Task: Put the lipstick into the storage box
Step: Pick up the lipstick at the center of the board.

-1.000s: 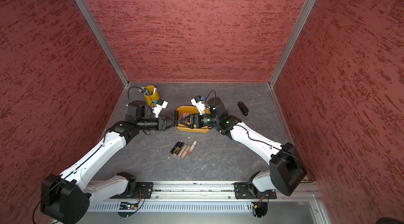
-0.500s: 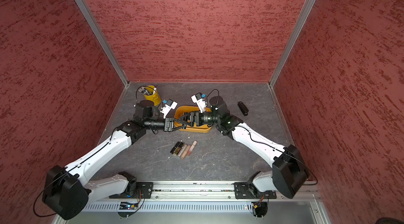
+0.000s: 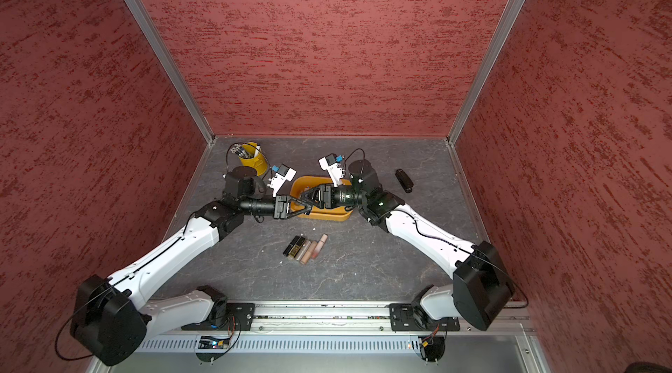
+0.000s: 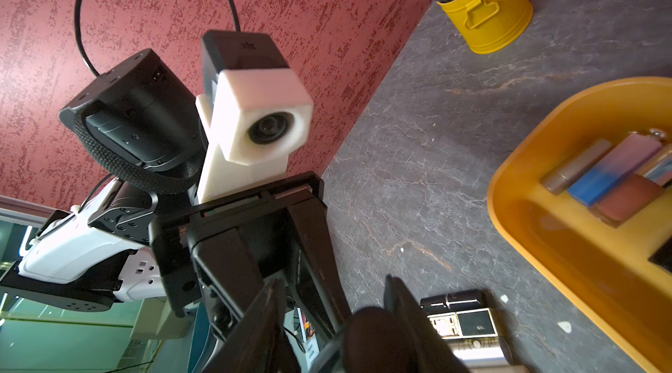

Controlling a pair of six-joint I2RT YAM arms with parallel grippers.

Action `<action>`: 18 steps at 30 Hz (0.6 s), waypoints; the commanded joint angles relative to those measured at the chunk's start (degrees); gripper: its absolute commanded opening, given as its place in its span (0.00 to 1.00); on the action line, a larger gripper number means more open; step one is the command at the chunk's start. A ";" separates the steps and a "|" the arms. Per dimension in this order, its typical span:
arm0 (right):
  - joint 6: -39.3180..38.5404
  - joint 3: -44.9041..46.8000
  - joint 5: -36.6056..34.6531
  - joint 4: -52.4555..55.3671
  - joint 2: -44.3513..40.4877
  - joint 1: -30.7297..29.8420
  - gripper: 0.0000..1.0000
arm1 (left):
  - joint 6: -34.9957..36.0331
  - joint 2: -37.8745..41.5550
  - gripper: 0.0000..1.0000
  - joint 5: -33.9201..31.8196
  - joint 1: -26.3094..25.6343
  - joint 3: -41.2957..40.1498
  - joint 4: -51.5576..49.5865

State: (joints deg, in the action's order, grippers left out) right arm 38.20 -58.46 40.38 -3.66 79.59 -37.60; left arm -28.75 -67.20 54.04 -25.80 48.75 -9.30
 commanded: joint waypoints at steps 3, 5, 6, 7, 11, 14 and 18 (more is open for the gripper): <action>0.88 -1.38 -1.23 -2.21 -1.51 0.34 0.30 | -0.15 0.29 0.28 0.54 -0.39 1.43 1.67; 1.19 -1.27 -1.41 -2.31 -1.49 0.34 0.23 | -0.11 0.31 0.28 0.54 -0.39 1.43 1.62; 1.27 -1.22 -1.53 -2.47 -1.50 0.34 0.18 | -0.08 0.23 0.28 0.49 -0.39 1.43 1.78; 1.36 -1.24 -1.62 -2.47 -1.47 0.34 0.14 | -0.09 0.23 0.28 0.45 -0.39 1.43 1.85; 1.46 -1.09 -2.27 -2.50 -1.46 0.36 0.08 | -0.20 0.03 0.30 0.45 -0.39 1.44 1.92; 1.12 -1.00 -3.07 -1.95 -1.60 0.43 0.06 | 0.21 0.43 0.44 -0.19 -0.30 1.52 1.36; -0.53 -1.59 -5.40 1.10 -2.13 0.82 0.06 | 1.71 1.64 1.00 -0.52 0.61 1.87 -0.76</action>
State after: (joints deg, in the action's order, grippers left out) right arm 39.53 -58.46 37.82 -3.62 79.44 -37.21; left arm -28.45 -67.05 53.71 -25.80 49.12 -9.04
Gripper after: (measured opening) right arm 0.216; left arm 0.828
